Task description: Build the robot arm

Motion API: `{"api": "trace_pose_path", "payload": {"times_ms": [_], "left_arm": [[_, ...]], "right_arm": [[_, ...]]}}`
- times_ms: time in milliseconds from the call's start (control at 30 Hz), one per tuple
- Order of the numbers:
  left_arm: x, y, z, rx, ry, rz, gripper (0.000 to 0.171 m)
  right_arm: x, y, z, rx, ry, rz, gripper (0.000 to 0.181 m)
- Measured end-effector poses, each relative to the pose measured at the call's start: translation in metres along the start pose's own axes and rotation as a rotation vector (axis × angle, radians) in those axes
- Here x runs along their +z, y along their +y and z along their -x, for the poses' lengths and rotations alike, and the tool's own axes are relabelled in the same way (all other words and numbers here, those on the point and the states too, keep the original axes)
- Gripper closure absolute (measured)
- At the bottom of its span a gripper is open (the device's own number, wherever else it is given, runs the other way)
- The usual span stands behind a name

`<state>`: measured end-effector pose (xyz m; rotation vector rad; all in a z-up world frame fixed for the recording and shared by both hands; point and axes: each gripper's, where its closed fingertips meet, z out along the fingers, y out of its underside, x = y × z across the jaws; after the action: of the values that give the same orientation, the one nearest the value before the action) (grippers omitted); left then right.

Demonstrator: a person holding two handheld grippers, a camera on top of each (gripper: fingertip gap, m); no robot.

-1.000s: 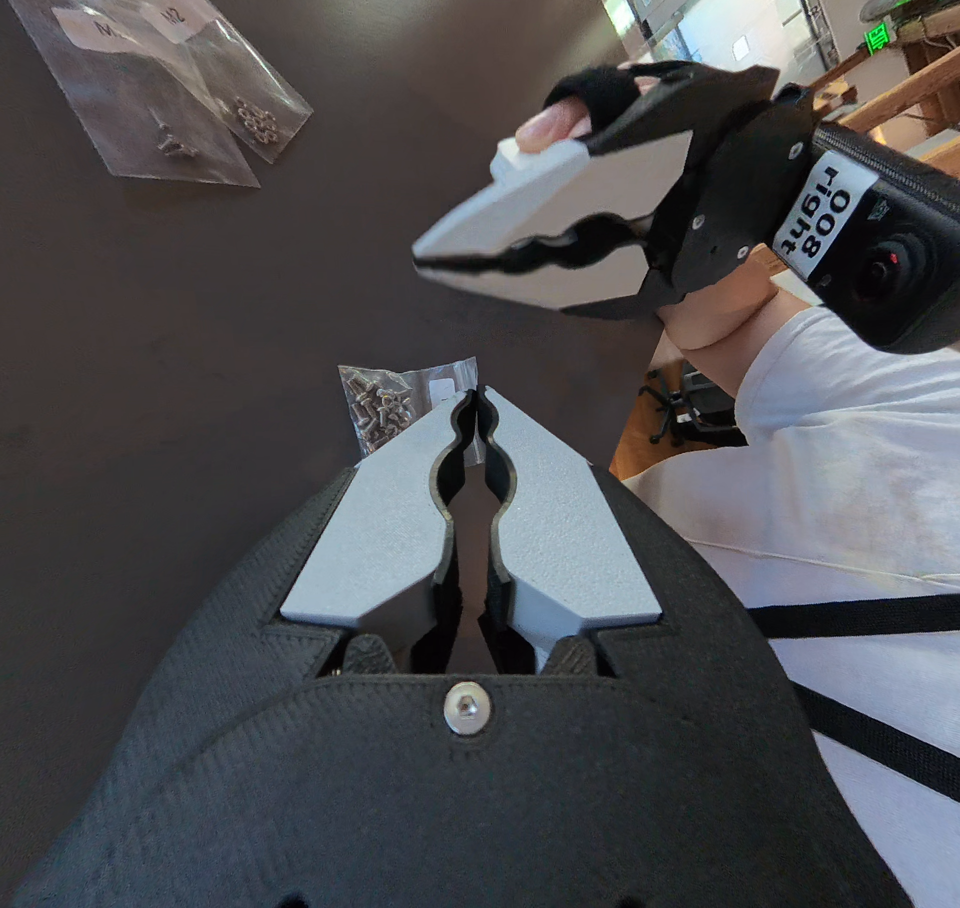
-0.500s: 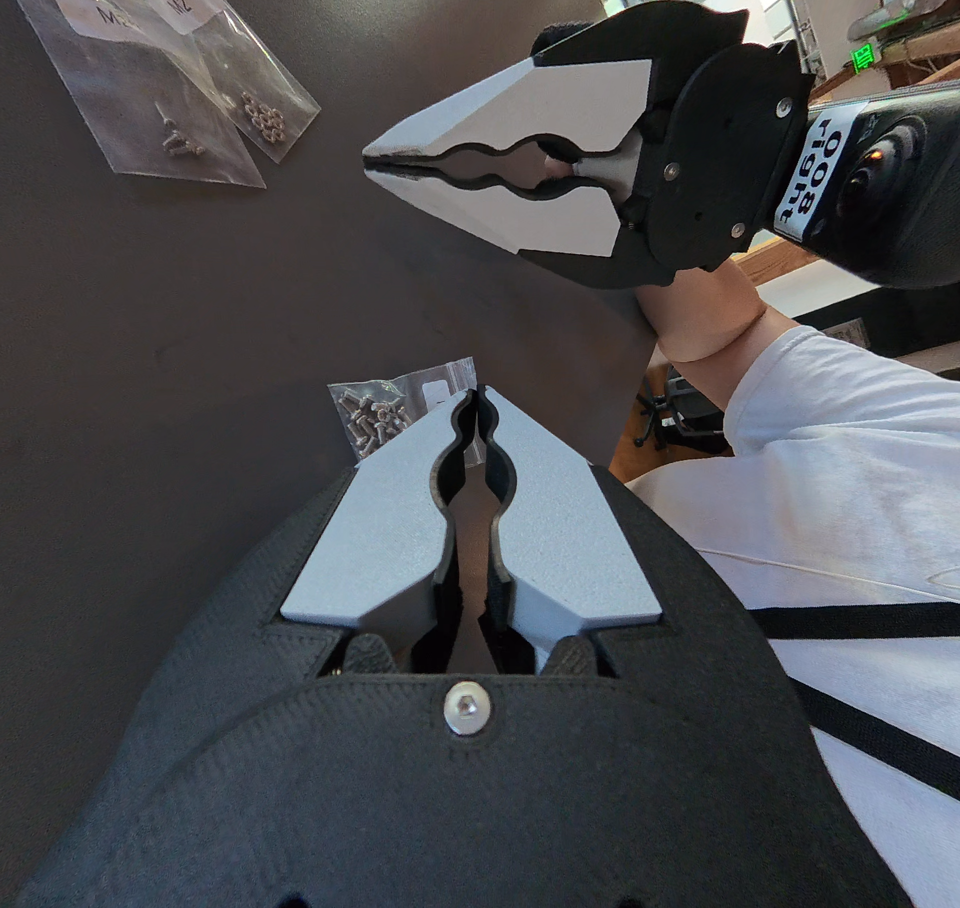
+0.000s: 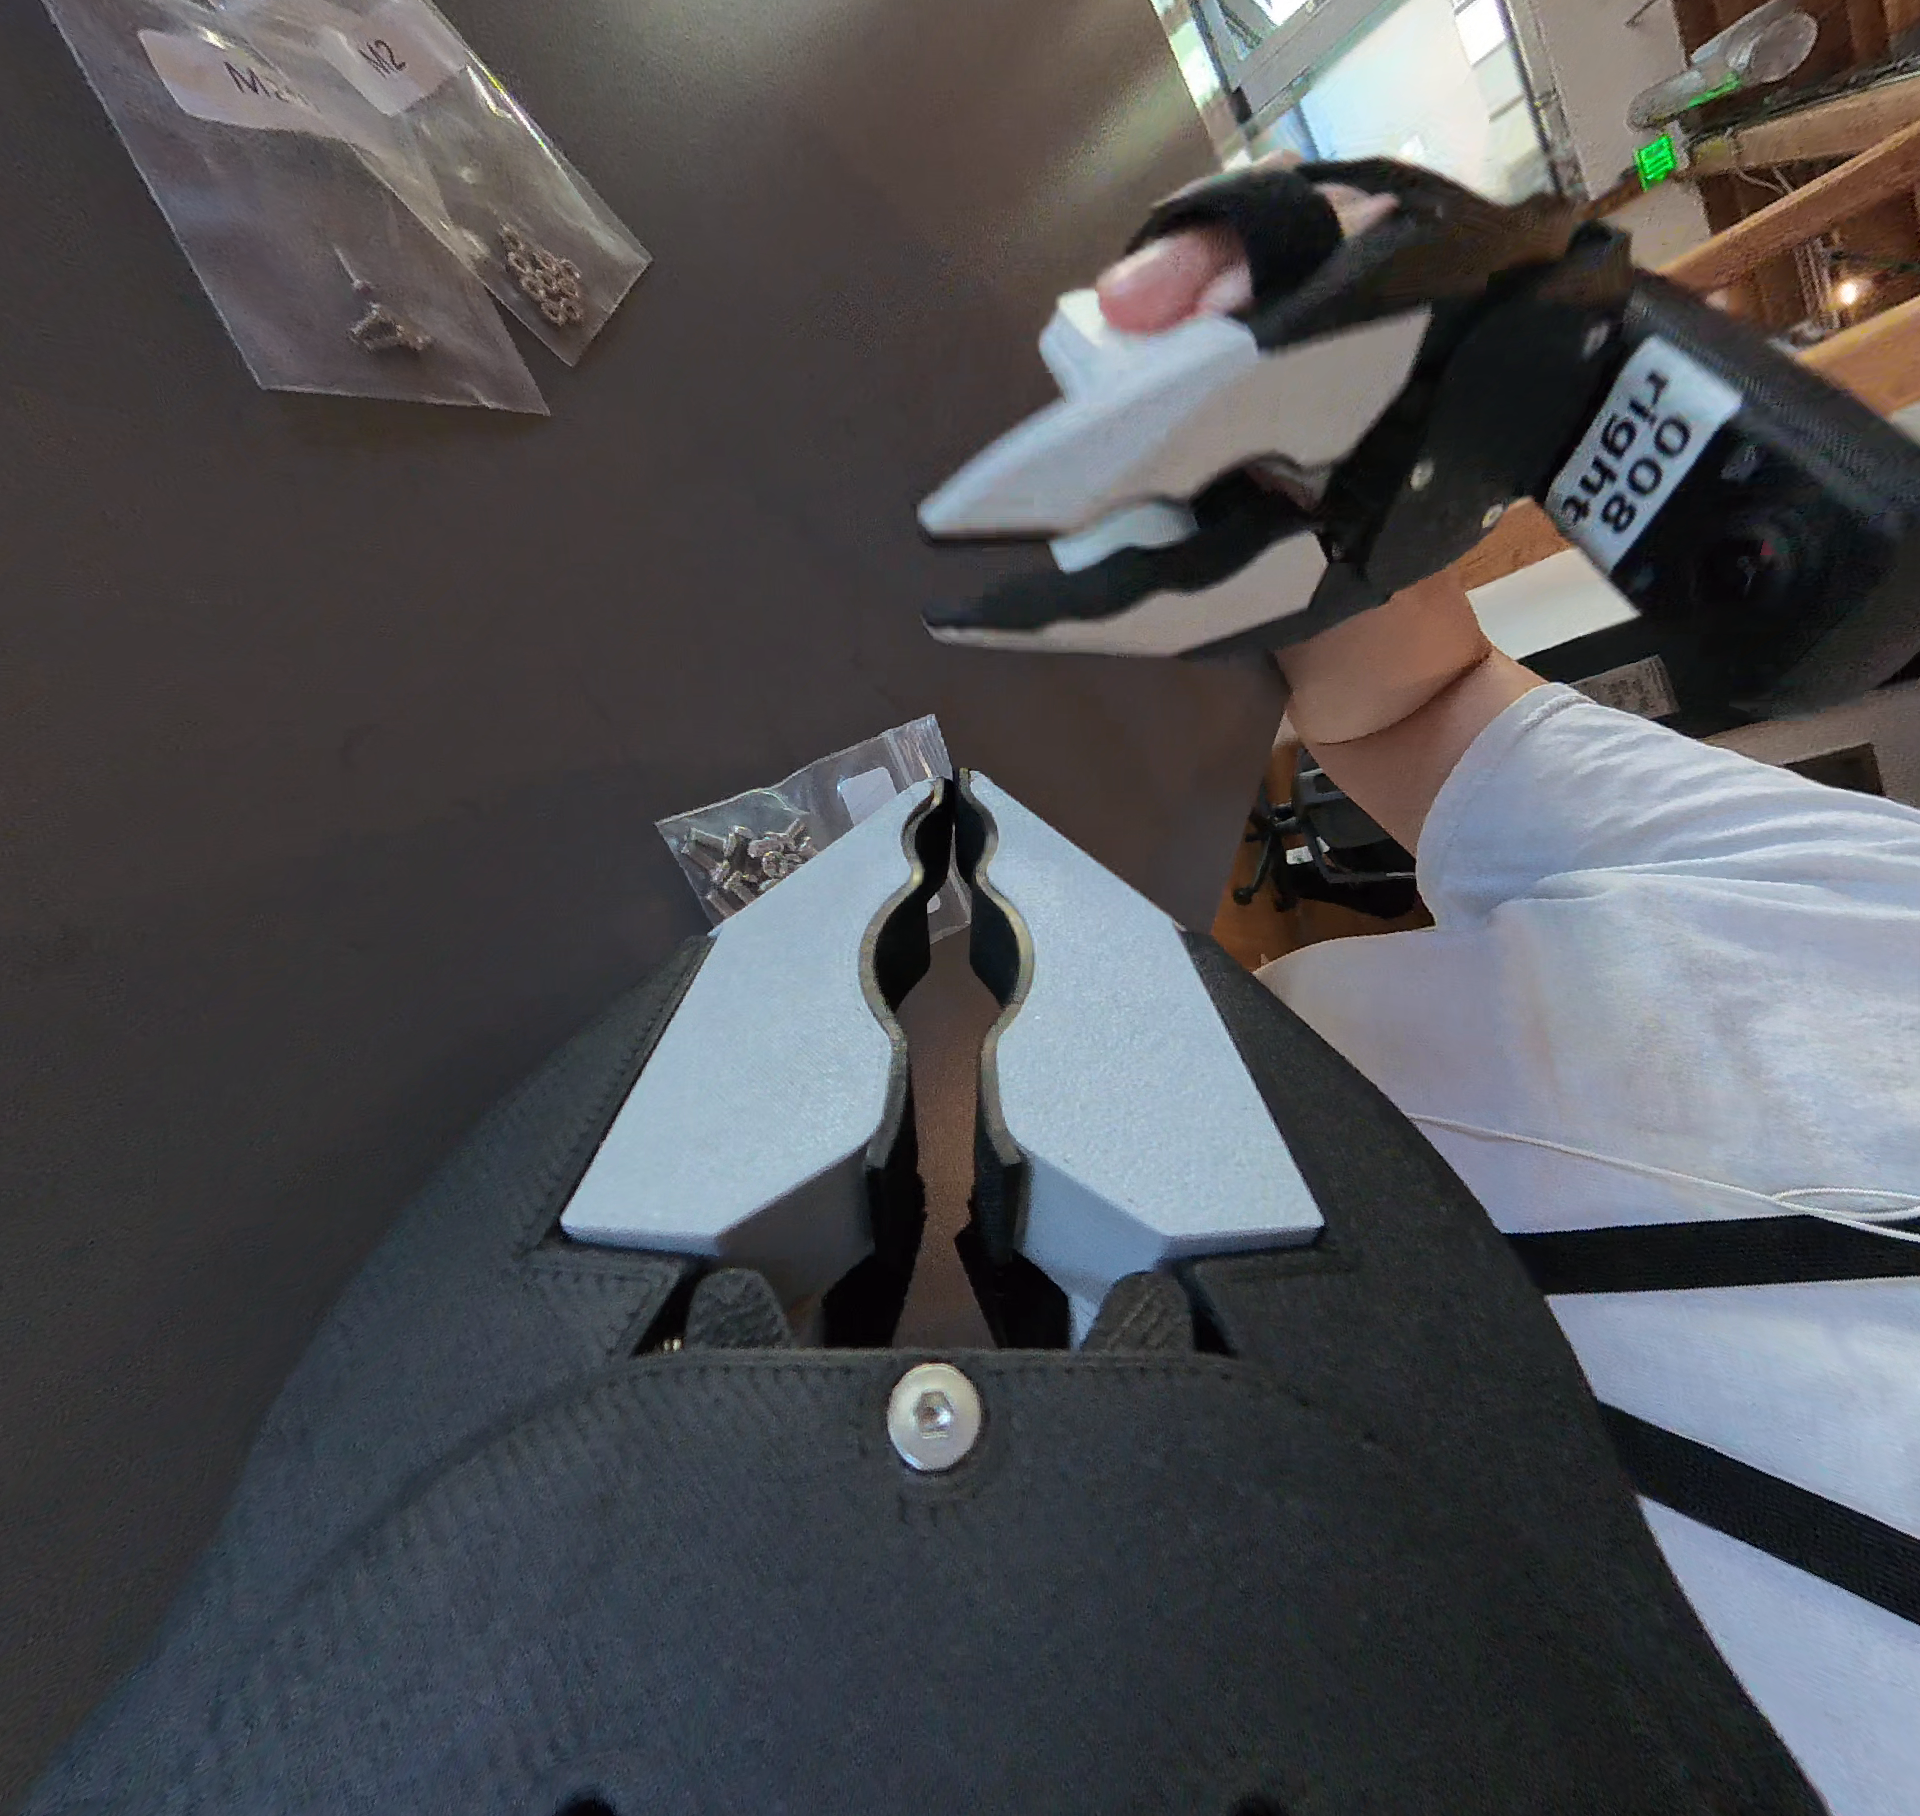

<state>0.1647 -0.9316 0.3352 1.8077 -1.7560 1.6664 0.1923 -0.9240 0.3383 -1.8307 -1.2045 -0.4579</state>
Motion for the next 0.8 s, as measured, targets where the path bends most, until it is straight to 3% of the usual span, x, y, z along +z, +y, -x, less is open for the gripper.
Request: {"api": "trace_pose_path", "payload": {"times_ms": [267,800], "left_arm": [[0.000,-0.001,-0.001,-0.003,0.014,0.002,0.171],[0.000,-0.004,-0.003,-0.036,0.060,-0.017,0.171]], "right_arm": [[0.000,-0.030,0.010,-0.119,0.022,-0.087,0.174],[0.010,-0.023,0.016,-0.142,0.004,-0.050,0.181]]}}
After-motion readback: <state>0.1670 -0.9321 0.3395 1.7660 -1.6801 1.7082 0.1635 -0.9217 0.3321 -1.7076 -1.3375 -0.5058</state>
